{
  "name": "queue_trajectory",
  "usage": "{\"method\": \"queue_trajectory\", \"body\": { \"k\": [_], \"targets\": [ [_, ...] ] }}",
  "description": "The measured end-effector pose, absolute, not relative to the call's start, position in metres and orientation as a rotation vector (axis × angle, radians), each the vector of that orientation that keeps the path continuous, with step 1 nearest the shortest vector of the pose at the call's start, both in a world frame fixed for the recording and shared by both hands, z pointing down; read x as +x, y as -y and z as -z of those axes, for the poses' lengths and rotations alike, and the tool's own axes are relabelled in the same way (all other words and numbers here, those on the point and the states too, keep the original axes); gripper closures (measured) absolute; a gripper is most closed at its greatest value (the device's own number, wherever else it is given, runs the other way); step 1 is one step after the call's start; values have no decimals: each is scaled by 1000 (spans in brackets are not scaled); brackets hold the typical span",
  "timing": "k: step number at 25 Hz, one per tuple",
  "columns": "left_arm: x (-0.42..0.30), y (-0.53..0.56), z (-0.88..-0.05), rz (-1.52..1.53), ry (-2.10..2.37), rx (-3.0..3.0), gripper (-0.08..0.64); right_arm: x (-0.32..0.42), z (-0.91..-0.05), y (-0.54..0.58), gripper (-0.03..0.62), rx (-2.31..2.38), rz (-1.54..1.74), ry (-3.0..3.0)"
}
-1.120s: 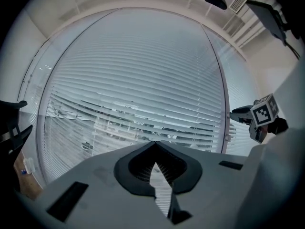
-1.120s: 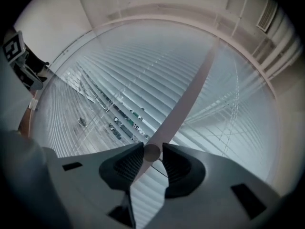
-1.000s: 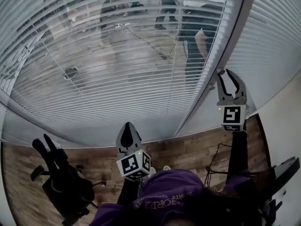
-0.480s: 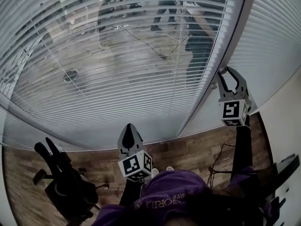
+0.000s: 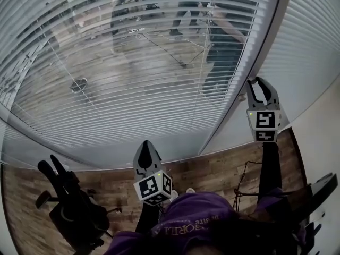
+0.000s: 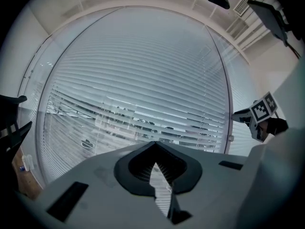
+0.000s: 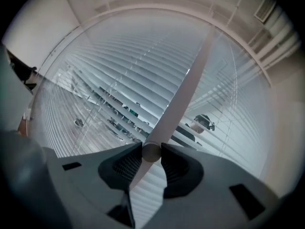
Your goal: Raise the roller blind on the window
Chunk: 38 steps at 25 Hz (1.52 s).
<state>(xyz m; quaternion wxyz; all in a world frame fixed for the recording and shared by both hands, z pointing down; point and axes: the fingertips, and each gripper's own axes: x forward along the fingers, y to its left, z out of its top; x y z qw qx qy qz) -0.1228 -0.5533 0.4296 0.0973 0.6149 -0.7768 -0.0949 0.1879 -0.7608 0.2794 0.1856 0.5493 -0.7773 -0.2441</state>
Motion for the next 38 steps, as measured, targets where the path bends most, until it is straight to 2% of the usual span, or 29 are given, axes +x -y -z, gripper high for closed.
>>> {"method": "queue_trajectory", "body": {
  "k": [12, 29, 38],
  "targets": [
    [-127, 551, -428, 282, 2310, 1813, 560, 199, -281, 766, 468, 1695, 126, 2475],
    [-133, 551, -423, 295, 2309, 1815, 560, 204, -277, 768, 468, 1805, -442, 2640],
    [-137, 549, -423, 307, 2309, 1803, 560, 208, -278, 768, 468, 1841, -868, 2750]
  ]
}}
